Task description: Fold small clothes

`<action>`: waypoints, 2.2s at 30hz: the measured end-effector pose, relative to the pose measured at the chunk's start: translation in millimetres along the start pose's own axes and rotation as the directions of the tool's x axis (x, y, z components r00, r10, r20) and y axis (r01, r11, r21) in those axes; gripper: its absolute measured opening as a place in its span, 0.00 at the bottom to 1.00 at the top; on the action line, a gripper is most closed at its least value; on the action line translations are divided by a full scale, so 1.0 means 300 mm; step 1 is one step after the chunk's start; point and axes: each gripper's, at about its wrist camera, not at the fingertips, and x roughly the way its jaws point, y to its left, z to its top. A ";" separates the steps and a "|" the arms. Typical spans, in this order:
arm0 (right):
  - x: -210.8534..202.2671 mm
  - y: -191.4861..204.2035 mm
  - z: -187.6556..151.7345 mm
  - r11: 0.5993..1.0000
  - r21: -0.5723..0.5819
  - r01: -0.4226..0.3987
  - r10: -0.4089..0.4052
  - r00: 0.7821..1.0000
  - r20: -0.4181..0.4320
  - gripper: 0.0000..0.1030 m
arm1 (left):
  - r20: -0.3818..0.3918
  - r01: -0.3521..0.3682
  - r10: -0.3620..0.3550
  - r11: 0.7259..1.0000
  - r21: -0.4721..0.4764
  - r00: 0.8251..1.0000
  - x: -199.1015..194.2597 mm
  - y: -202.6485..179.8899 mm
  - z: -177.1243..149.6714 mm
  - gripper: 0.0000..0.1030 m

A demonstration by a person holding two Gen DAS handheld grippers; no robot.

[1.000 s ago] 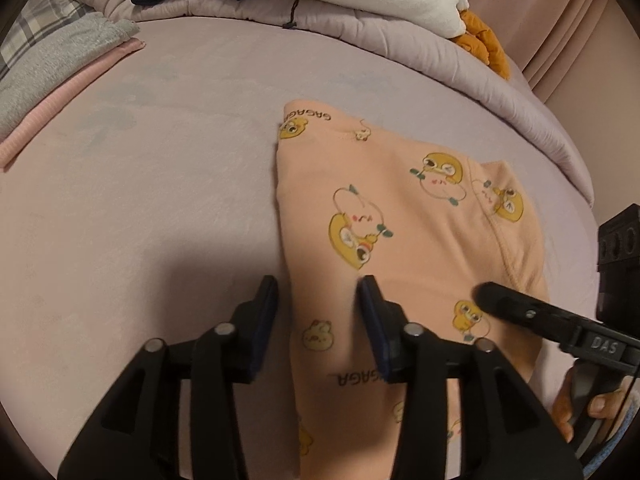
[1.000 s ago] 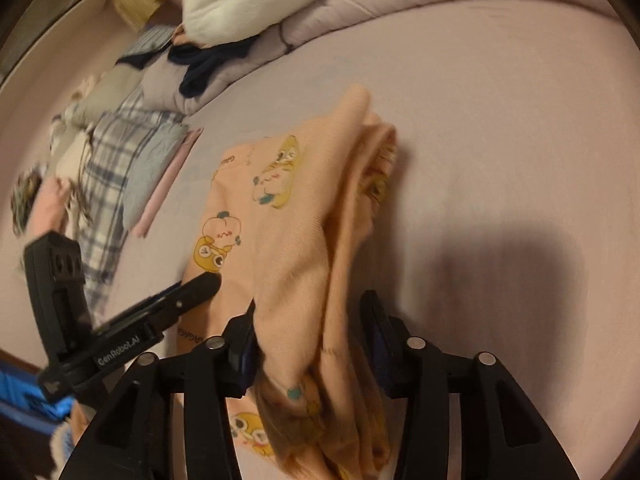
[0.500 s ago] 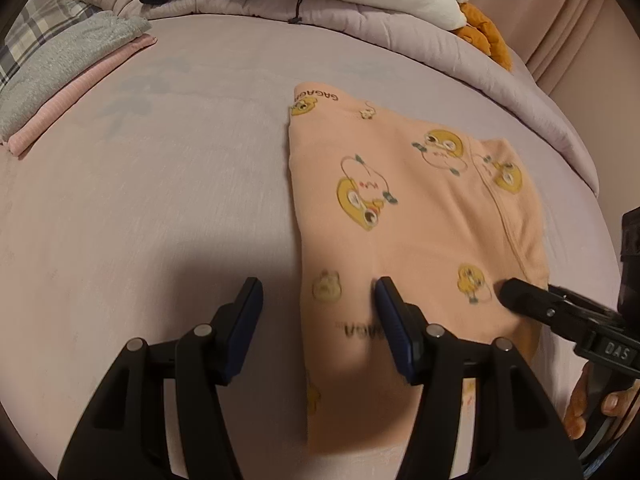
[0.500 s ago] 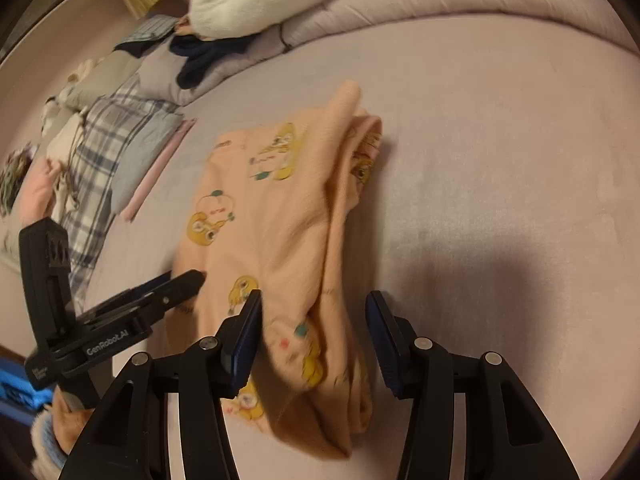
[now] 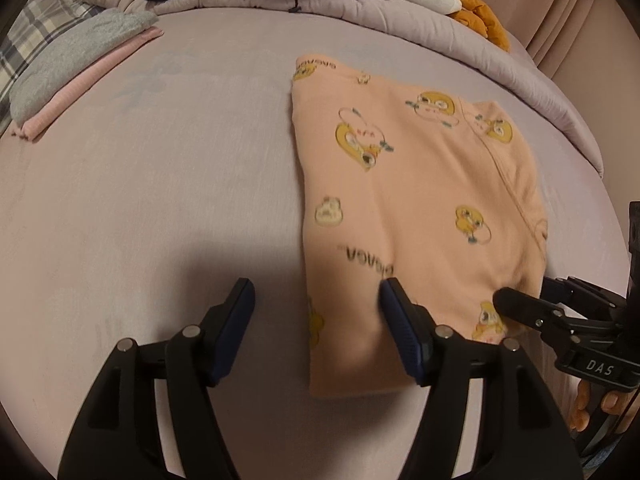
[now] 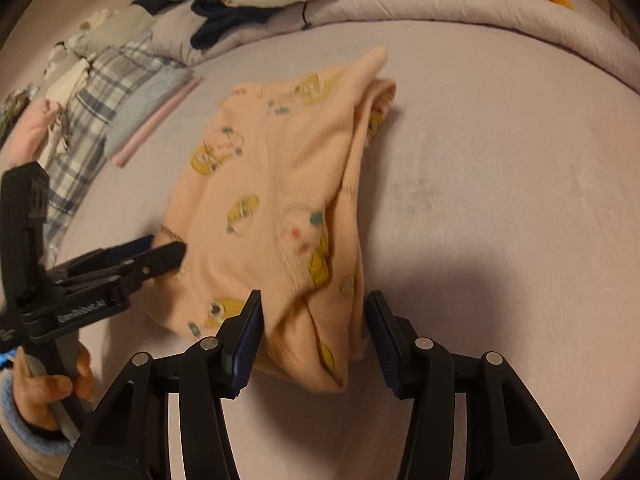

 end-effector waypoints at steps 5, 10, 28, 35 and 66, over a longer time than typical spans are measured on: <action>-0.020 0.028 -0.003 0.998 -0.032 0.054 -0.054 0.999 -0.002 0.50 | -0.012 0.007 -0.007 1.000 -0.001 1.000 -0.034 -0.017 -0.037 0.71; -0.080 0.040 -0.037 0.999 -0.025 0.039 -0.038 0.999 0.036 0.50 | 0.024 0.022 -0.021 0.999 -0.028 0.999 -0.113 -0.025 -0.070 0.82; -0.310 0.167 -0.087 0.984 -0.124 0.131 -0.097 0.964 0.246 0.96 | 0.192 -0.068 0.071 0.997 -0.021 0.979 -0.453 -0.117 -0.130 1.00; -0.366 0.193 -0.127 0.982 -0.121 0.146 -0.109 0.957 0.270 0.96 | 0.164 -0.144 0.141 0.990 0.006 0.976 -0.506 -0.165 -0.181 1.00; -0.471 0.333 -0.103 0.972 -0.168 0.164 -0.119 0.961 0.250 0.96 | 0.239 -0.247 0.248 0.968 -0.035 0.939 -0.658 -0.194 -0.219 1.00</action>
